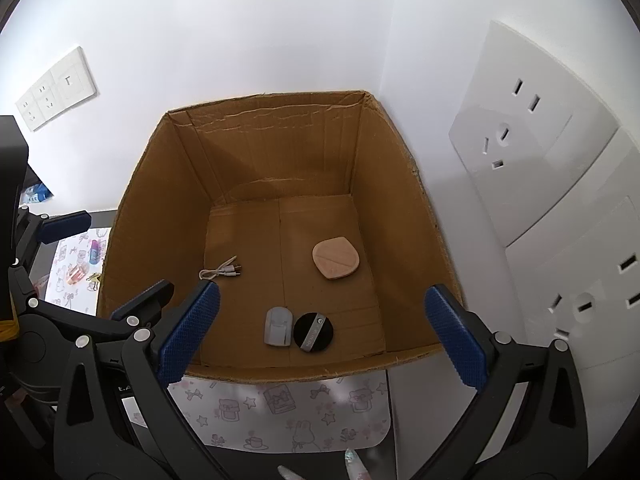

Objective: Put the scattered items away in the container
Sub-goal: 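Move both tools back over the mat toward the remaining items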

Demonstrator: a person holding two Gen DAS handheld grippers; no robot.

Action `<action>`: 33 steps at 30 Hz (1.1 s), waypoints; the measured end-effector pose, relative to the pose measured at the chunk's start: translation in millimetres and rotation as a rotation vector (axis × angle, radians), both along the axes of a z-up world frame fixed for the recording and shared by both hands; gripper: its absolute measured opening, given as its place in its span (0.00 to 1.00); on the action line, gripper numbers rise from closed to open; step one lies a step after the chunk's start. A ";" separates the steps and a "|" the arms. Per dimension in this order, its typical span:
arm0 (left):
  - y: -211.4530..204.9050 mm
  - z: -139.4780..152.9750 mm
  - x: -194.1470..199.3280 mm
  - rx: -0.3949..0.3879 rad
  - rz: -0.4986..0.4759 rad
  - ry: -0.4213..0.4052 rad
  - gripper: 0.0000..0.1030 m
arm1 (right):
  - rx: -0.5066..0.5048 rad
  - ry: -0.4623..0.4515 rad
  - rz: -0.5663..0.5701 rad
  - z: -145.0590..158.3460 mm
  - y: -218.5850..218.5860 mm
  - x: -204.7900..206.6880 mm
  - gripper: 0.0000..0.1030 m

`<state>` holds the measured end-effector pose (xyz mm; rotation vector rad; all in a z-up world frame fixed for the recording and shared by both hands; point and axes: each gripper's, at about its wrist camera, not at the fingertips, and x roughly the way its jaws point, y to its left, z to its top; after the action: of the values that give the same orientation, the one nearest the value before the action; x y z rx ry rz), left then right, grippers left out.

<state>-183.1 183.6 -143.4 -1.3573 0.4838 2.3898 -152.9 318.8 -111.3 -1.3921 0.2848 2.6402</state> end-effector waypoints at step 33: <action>-191.1 57.3 65.2 0.056 0.422 0.102 1.00 | -0.049 0.132 0.180 59.5 -95.9 23.3 1.00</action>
<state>-117.9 -7.5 -86.2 -1.4328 0.1631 2.7947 -129.5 222.9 -51.8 -1.3167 0.2511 2.8972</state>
